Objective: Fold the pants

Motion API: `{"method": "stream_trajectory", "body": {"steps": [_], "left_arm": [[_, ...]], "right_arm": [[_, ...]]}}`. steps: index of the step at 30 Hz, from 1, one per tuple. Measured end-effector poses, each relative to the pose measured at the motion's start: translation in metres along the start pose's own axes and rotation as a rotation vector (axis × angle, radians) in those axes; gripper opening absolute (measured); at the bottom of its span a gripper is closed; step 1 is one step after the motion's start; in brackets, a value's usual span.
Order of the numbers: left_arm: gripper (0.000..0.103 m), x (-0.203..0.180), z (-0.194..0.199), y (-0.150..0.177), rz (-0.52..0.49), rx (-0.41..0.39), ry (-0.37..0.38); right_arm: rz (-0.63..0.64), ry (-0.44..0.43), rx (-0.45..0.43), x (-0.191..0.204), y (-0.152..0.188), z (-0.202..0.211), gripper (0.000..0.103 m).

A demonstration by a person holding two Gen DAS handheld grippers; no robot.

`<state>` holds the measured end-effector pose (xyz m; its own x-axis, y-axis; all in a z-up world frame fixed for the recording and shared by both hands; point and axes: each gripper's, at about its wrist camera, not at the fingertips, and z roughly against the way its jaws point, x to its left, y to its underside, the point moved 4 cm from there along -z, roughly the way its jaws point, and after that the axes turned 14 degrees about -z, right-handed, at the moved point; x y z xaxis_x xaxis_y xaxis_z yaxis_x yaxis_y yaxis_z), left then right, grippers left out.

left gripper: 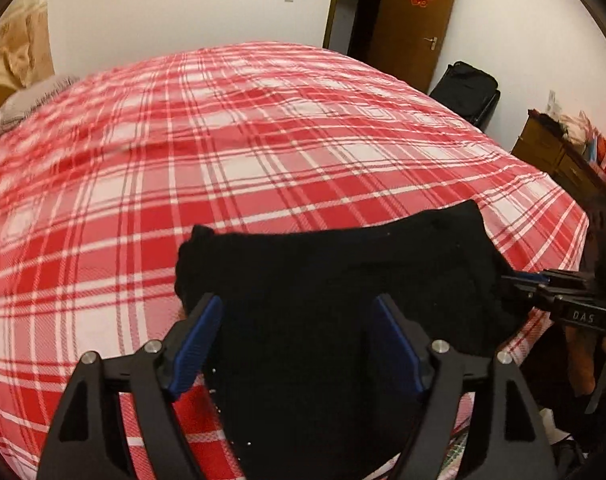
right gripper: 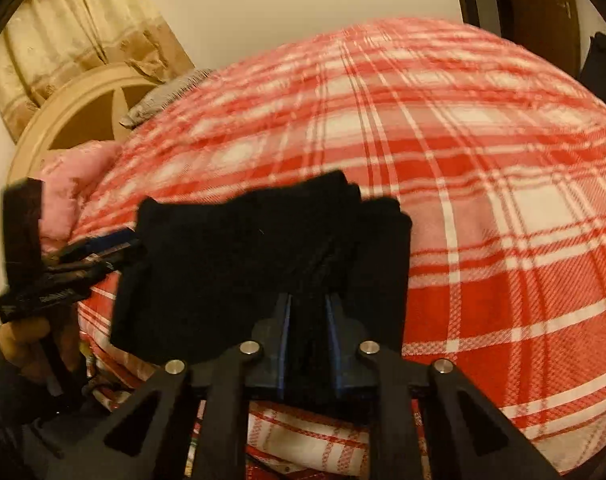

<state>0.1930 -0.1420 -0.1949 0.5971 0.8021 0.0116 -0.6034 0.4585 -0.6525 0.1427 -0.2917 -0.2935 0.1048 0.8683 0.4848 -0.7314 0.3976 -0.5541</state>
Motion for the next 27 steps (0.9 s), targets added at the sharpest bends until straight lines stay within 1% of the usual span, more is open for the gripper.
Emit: {"method": "stream_trajectory", "body": {"steps": [2, 3, 5, 8, 9, 11, 12, 14, 16, 17, 19, 20, 21, 23, 25, 27], "left_arm": [[0.08, -0.003, 0.002, 0.001, -0.035, 0.007, -0.013], [0.08, -0.004, 0.004, 0.0, -0.062, 0.008, -0.034], [0.08, -0.002, 0.007, 0.003, -0.088, 0.004, -0.05], [0.081, 0.005, 0.004, 0.01, -0.099, 0.016, -0.066], [0.081, 0.007, 0.001, 0.012, -0.098, 0.019, -0.07], [0.081, 0.012, -0.009, 0.017, -0.084, 0.042, -0.076], [0.081, 0.013, -0.015, 0.019, -0.078, 0.056, -0.069], [0.081, 0.013, -0.019, 0.022, -0.077, 0.072, -0.068], [0.081, 0.013, -0.018, 0.021, -0.077, 0.07, -0.066], [0.081, 0.011, -0.015, 0.019, -0.084, 0.066, -0.068], [0.085, 0.009, -0.013, 0.015, -0.101, 0.063, -0.08], [0.086, 0.007, -0.013, 0.012, -0.112, 0.061, -0.086], [0.089, 0.006, -0.013, 0.011, -0.12, 0.061, -0.091], [0.09, 0.004, -0.016, 0.009, -0.145, 0.067, -0.104], [0.09, 0.004, -0.02, 0.008, -0.154, 0.084, -0.109], [0.09, 0.005, -0.021, 0.009, -0.15, 0.088, -0.102]], "right_arm": [[0.001, -0.008, -0.028, -0.001, -0.005, 0.01, 0.016], [0.003, 0.003, -0.033, -0.002, -0.007, 0.013, 0.016], [-0.013, 0.041, -0.031, -0.01, -0.008, 0.012, 0.016], [-0.057, 0.075, 0.037, -0.028, -0.002, -0.004, 0.016], [-0.06, 0.089, 0.048, -0.033, 0.0, -0.009, 0.016], [-0.095, 0.076, 0.042, -0.038, -0.002, -0.008, 0.017], [-0.105, 0.076, 0.044, -0.039, -0.003, -0.007, 0.024], [-0.095, 0.13, -0.003, -0.038, -0.009, 0.002, 0.037], [-0.067, 0.154, -0.077, -0.031, -0.016, 0.013, 0.037], [-0.051, 0.147, -0.102, -0.025, -0.019, 0.017, 0.037], [-0.004, 0.103, -0.131, -0.006, -0.026, 0.021, 0.041], [0.018, 0.067, -0.137, 0.005, -0.03, 0.019, 0.046], [0.035, 0.027, -0.137, 0.014, -0.032, 0.015, 0.049], [0.036, -0.018, -0.106, 0.023, -0.036, 0.0, 0.049], [-0.004, 0.012, -0.064, 0.017, -0.038, -0.022, 0.049], [-0.028, 0.034, 0.0, 0.007, -0.036, -0.04, 0.05]]}}
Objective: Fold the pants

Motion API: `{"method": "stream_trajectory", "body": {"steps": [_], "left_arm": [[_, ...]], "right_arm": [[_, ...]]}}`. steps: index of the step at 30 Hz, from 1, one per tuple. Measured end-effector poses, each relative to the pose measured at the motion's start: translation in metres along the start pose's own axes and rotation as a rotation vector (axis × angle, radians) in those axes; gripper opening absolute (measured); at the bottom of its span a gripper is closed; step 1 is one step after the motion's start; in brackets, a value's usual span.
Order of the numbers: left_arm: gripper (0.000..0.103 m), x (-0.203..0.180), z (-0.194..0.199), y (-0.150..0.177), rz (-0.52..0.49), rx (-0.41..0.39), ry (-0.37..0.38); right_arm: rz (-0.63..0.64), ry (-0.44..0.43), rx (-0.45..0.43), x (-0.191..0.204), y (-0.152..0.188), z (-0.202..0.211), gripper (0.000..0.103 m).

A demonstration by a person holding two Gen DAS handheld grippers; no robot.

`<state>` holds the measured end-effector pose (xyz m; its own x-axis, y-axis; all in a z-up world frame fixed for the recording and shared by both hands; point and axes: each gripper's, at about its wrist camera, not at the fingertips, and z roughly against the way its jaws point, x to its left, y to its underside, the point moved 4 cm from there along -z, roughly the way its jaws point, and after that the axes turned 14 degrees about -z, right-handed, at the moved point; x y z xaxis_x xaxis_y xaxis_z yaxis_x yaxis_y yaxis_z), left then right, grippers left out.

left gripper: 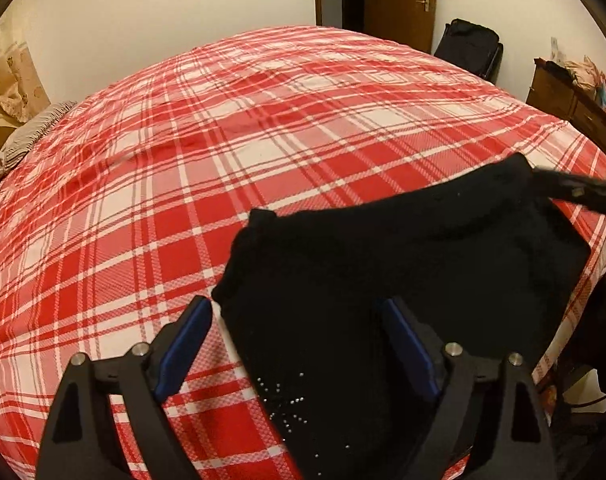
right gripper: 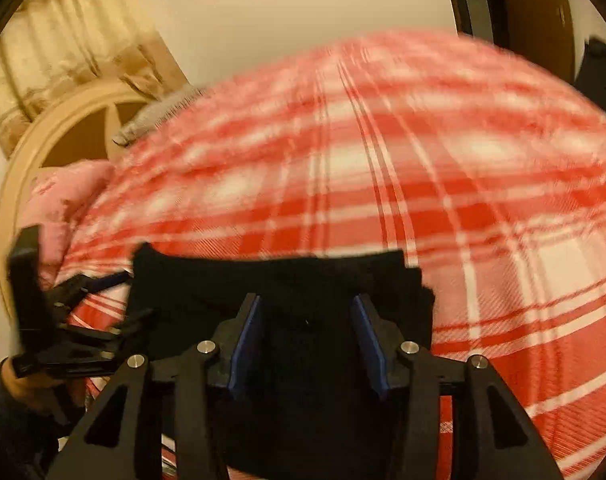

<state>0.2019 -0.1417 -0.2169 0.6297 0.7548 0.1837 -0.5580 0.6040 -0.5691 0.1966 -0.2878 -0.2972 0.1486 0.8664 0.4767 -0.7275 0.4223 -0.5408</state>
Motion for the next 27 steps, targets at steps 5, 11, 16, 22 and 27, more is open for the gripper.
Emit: {"method": "stream_trajectory", "body": {"steps": [5, 11, 16, 22, 27], "left_arm": [[0.091, 0.001, -0.003, 0.003, 0.019, 0.002, 0.014], [0.091, -0.001, -0.001, 0.002, 0.017, 0.002, 0.02], [0.094, 0.0, -0.001, 0.003, 0.016, 0.004, 0.019], [0.094, 0.0, 0.0, 0.004, -0.037, 0.012, 0.009], [0.097, 0.012, 0.014, 0.013, -0.114, 0.028, -0.047]], "right_arm": [[0.006, -0.003, -0.015, -0.001, 0.004, 0.015, 0.049], [0.1, 0.029, -0.039, 0.008, 0.034, 0.048, 0.049], [0.147, 0.057, 0.01, -0.006, 0.064, 0.045, 0.049], [0.159, 0.06, 0.015, -0.011, 0.066, 0.04, 0.049], [0.175, 0.077, 0.005, -0.008, 0.068, 0.047, 0.049]]}}
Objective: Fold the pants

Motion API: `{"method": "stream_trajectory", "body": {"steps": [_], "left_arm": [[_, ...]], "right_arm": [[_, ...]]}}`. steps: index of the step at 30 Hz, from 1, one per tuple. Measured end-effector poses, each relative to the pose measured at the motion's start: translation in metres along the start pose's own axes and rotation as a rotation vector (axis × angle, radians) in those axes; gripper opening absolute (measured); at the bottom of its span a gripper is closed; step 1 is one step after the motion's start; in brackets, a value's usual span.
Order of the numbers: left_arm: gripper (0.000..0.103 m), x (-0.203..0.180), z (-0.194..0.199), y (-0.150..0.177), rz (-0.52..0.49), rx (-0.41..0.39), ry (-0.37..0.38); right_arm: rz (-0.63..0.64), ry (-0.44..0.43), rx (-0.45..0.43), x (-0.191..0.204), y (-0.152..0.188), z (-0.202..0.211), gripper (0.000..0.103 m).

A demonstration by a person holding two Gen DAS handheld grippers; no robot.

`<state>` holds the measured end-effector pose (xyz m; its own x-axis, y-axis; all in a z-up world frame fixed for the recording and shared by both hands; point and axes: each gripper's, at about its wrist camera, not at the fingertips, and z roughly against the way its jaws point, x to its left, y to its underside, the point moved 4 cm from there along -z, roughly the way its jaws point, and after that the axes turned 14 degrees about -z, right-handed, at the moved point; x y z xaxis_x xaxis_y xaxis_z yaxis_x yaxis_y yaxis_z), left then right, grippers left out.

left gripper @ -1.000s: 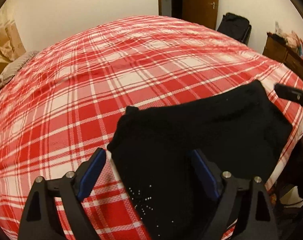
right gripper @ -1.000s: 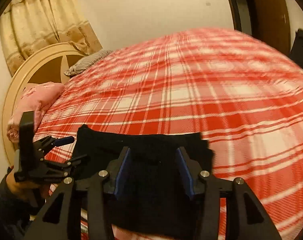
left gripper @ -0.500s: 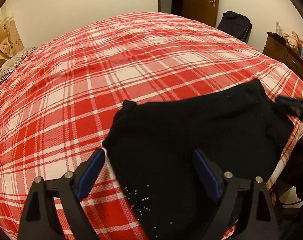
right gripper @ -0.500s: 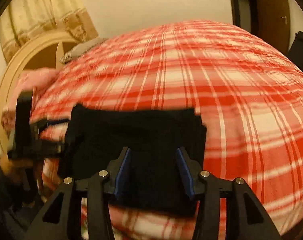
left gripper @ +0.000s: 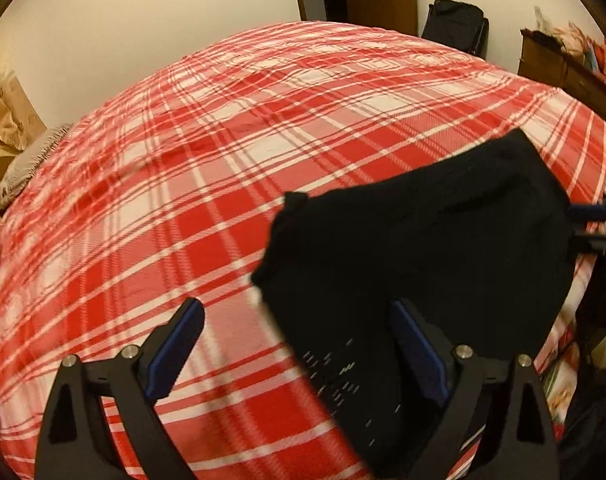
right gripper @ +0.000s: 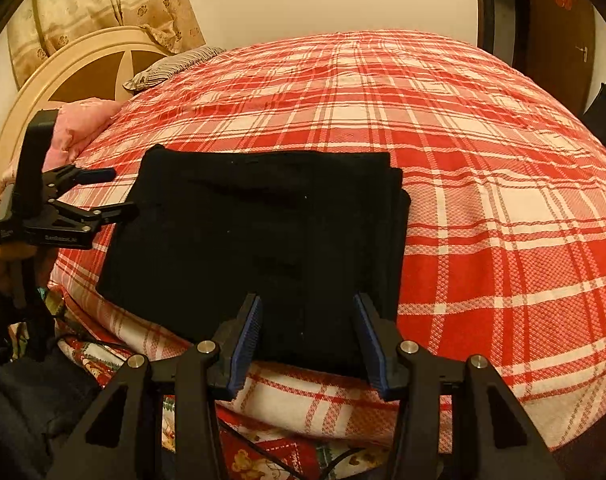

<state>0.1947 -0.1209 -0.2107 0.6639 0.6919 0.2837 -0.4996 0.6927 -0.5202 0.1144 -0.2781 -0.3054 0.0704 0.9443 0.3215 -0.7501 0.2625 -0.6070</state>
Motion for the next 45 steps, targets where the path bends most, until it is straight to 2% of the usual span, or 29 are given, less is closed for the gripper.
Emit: {"method": "stream_trajectory", "body": {"steps": [4, 7, 9, 11, 13, 20, 23, 24, 25, 26, 27, 28, 30, 32, 35, 37, 38, 39, 45], "left_arm": [[0.097, 0.005, 0.02, -0.007, 0.039, -0.064, 0.01], [0.103, -0.005, 0.031, -0.024, 0.026, -0.115, 0.025], [0.103, -0.015, 0.026, -0.033, -0.013, -0.111, 0.014], [0.103, -0.016, 0.019, -0.033, -0.022, -0.095, 0.009], [0.103, -0.013, 0.014, -0.026, -0.017, -0.078, -0.014], [0.103, 0.014, 0.014, 0.022, 0.072, -0.046, 0.007], [0.103, 0.029, 0.016, 0.025, 0.141, -0.055, 0.017], [0.103, 0.034, 0.019, 0.024, 0.153, -0.067, 0.015], [0.103, 0.039, 0.023, 0.021, 0.156, -0.078, 0.003], [0.103, 0.044, 0.027, 0.018, 0.153, -0.088, -0.013], [0.103, 0.047, 0.028, 0.017, 0.153, -0.095, -0.018], [0.103, 0.05, 0.028, 0.014, 0.161, -0.105, -0.015], [0.103, 0.048, 0.023, 0.012, 0.191, -0.11, 0.015], [0.103, 0.039, 0.014, 0.01, 0.22, -0.11, 0.08], [0.1, 0.019, -0.002, 0.007, 0.239, -0.103, 0.133], [0.098, 0.011, -0.009, 0.006, 0.242, -0.094, 0.141], [0.098, 0.009, -0.012, 0.005, 0.244, -0.089, 0.14], [0.097, 0.007, -0.014, 0.005, 0.25, -0.085, 0.144], [0.095, 0.002, -0.023, 0.008, 0.277, -0.065, 0.18]], "right_arm": [[-0.041, -0.019, -0.012, -0.007, -0.001, 0.007, 0.048], [-0.034, 0.014, -0.009, -0.011, 0.0, 0.003, 0.034], [-0.014, 0.041, -0.004, -0.013, 0.002, 0.001, 0.024], [-0.012, 0.041, 0.009, -0.016, 0.005, -0.001, 0.024], [-0.029, 0.033, 0.025, -0.02, 0.007, -0.004, 0.024], [-0.016, 0.029, 0.001, -0.018, 0.006, -0.002, 0.024], [-0.058, -0.006, -0.024, -0.019, 0.0, 0.007, 0.026], [-0.081, -0.023, -0.037, -0.02, -0.004, 0.011, 0.031], [-0.101, -0.03, -0.053, -0.021, -0.008, 0.015, 0.038], [-0.119, -0.033, -0.071, -0.023, -0.012, 0.019, 0.055], [-0.139, -0.042, -0.081, -0.026, -0.016, 0.02, 0.068], [-0.159, -0.051, -0.081, -0.029, -0.019, 0.019, 0.07], [-0.195, -0.061, -0.064, -0.035, -0.025, 0.011, 0.07], [-0.212, -0.061, -0.052, -0.038, -0.031, 0.001, 0.07], [-0.246, -0.103, -0.02, -0.041, -0.038, -0.009, 0.07], [-0.272, -0.087, -0.015, -0.047, -0.043, -0.018, 0.069], [-0.283, -0.086, -0.008, -0.049, -0.044, -0.022, 0.066], [-0.292, -0.094, 0.001, -0.05, -0.044, -0.025, 0.061], [-0.332, -0.159, 0.015, -0.056, -0.047, -0.037, 0.054]]}}
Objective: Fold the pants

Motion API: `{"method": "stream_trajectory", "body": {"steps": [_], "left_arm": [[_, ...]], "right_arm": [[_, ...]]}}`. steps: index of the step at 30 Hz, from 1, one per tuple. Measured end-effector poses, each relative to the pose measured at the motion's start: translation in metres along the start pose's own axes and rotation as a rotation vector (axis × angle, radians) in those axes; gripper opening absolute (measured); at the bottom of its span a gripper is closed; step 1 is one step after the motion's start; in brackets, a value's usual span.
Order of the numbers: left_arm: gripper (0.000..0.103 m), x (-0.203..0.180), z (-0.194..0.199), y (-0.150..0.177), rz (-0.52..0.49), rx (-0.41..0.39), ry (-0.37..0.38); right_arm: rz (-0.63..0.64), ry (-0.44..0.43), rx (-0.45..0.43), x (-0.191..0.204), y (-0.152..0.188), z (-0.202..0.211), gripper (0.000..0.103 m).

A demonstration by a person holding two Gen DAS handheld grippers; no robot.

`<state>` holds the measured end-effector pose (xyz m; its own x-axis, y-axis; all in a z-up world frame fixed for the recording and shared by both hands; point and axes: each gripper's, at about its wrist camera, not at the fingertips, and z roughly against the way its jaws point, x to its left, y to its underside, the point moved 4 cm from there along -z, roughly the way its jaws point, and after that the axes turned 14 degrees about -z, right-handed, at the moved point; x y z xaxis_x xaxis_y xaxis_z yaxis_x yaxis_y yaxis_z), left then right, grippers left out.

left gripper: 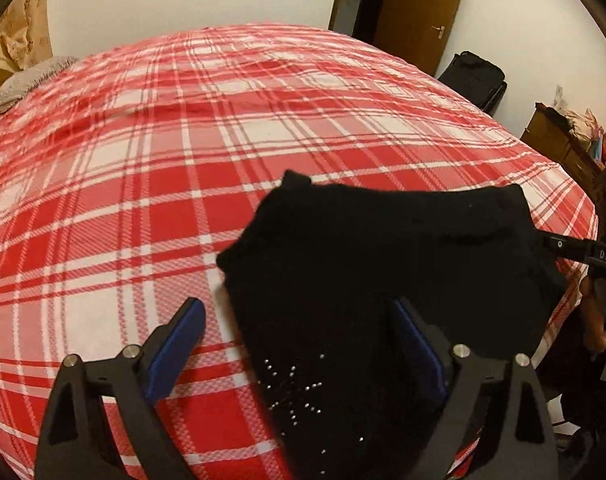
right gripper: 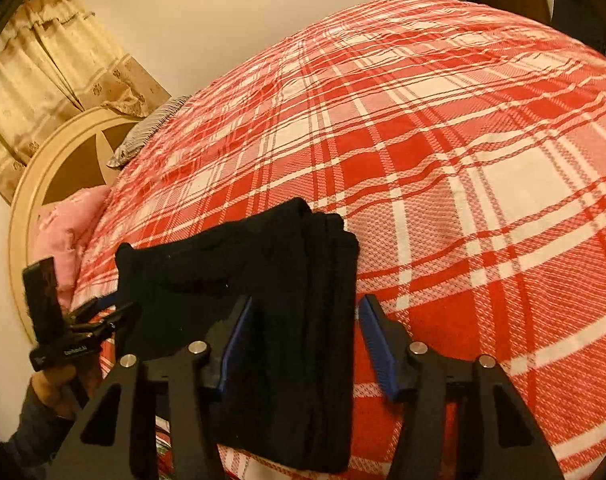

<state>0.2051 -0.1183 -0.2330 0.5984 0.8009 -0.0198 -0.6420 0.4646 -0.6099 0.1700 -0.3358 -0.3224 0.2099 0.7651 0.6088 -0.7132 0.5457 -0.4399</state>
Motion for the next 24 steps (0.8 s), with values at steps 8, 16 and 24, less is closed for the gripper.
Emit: {"method": "stream_trajectory", "body": {"steps": [8, 16, 24], "left_arm": [[0.098, -0.002, -0.004, 0.003, -0.003, 0.009, 0.003], [0.067, -0.012, 0.002, 0.002, -0.048, -0.01, 0.042], [0.045, -0.016, 0.006, 0.001, -0.061, -0.019, 0.053]], "right_arm": [[0.017, 0.0, -0.002, 0.003, -0.002, -0.011, 0.047], [0.07, -0.05, -0.022, 0.016, 0.004, -0.004, 0.031], [0.126, -0.06, -0.062, 0.03, 0.008, 0.007, 0.029]]}}
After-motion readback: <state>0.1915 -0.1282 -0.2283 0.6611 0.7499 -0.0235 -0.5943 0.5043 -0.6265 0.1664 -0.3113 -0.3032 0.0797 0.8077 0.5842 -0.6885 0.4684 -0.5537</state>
